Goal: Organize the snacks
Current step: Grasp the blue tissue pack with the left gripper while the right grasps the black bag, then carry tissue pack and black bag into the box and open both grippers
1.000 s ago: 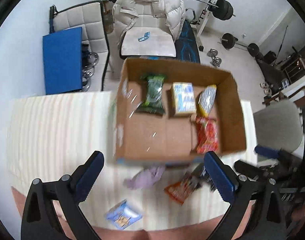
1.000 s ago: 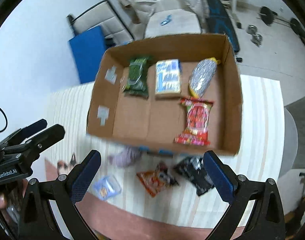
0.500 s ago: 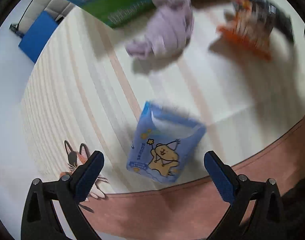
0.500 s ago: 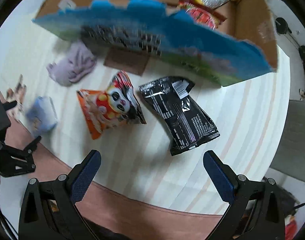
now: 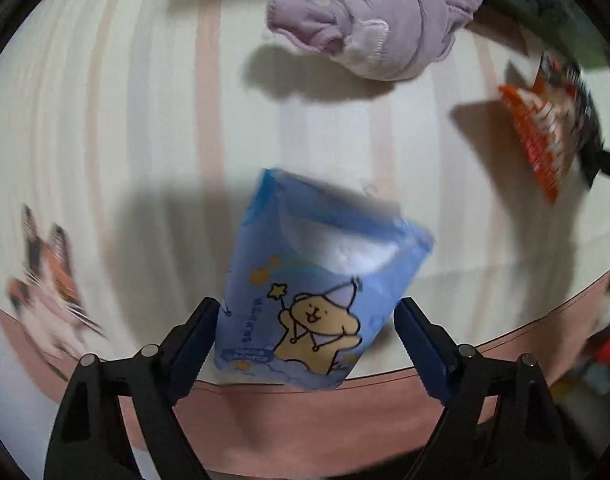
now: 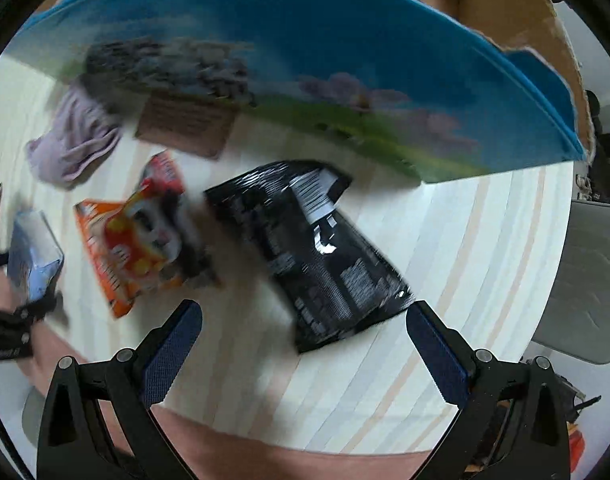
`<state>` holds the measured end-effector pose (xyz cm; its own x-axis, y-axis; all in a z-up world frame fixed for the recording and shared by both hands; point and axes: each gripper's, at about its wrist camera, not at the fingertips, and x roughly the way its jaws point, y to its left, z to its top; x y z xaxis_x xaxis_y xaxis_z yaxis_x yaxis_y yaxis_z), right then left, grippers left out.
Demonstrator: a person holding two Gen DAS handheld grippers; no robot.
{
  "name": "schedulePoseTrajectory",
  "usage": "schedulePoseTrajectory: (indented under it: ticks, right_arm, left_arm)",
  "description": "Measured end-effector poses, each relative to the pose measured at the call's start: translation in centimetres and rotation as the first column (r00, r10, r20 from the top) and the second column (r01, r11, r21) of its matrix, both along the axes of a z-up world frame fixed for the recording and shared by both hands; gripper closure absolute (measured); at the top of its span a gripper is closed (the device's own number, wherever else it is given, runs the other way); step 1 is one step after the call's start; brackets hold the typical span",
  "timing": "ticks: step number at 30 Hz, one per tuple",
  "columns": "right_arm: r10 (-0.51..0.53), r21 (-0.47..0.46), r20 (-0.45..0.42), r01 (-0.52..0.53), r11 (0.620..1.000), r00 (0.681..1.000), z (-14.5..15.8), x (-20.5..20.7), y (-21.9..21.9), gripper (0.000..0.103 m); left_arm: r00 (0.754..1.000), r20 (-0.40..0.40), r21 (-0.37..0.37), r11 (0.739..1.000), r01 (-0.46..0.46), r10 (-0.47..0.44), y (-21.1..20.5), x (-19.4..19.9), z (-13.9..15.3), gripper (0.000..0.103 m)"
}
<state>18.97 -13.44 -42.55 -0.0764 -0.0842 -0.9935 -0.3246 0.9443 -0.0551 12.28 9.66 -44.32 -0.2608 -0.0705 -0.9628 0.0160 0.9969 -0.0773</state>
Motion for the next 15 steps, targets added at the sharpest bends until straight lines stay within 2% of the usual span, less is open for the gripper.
schedulePoseTrajectory:
  ticks: [5, 6, 7, 8, 9, 10, 12, 15]
  right_arm:
    - [-0.027, 0.027, 0.032, 0.026, 0.999, 0.999, -1.7, 0.7, -0.9, 0.000]
    - [-0.041, 0.040, 0.036, 0.039, 0.998, 0.999, -2.0, 0.6, -1.2, 0.006]
    - [-0.052, 0.046, 0.039, 0.050, 0.998, 0.998, -2.1, 0.6, -1.4, 0.018]
    - [-0.059, 0.038, 0.045, 0.057, 0.998, 0.997, -2.2, 0.3, -1.5, 0.024]
    - [-0.072, 0.020, 0.056, 0.071, 0.997, 0.996, -2.2, -0.1, -1.8, 0.036]
    - [-0.085, 0.022, 0.058, 0.084, 0.996, 0.995, -2.1, -0.4, -2.1, 0.043]
    - [-0.134, 0.054, 0.030, 0.133, 0.990, 0.990, -1.9, -1.5, -3.0, 0.046]
    - [-0.208, 0.137, -0.079, 0.217, 0.966, 0.975, -2.3, -3.9, -4.3, 0.046]
  left_arm:
    - [0.988, -0.044, -0.114, 0.982, -0.152, 0.148, -0.6, -1.0, -1.0, 0.015]
    - [0.988, -0.033, -0.102, 0.983, -0.154, 0.152, -0.7, -1.1, -1.0, 0.015]
    - [0.988, -0.027, -0.098, 0.984, -0.151, 0.149, -0.9, -1.2, -1.0, 0.015]
    - [0.989, -0.024, -0.096, 0.984, -0.148, 0.147, -1.2, -1.2, -0.9, 0.015]
    - [0.989, -0.025, -0.094, 0.984, -0.149, 0.148, -1.3, -1.3, -0.8, 0.015]
    - [0.988, -0.026, -0.095, 0.984, -0.152, 0.150, -1.8, -1.5, -0.6, 0.015]
    - [0.989, -0.021, -0.091, 0.985, -0.149, 0.147, -2.0, -1.8, -0.4, 0.015]
    - [0.990, 0.013, -0.073, 0.988, -0.136, 0.138, -2.0, -1.8, 0.5, 0.015]
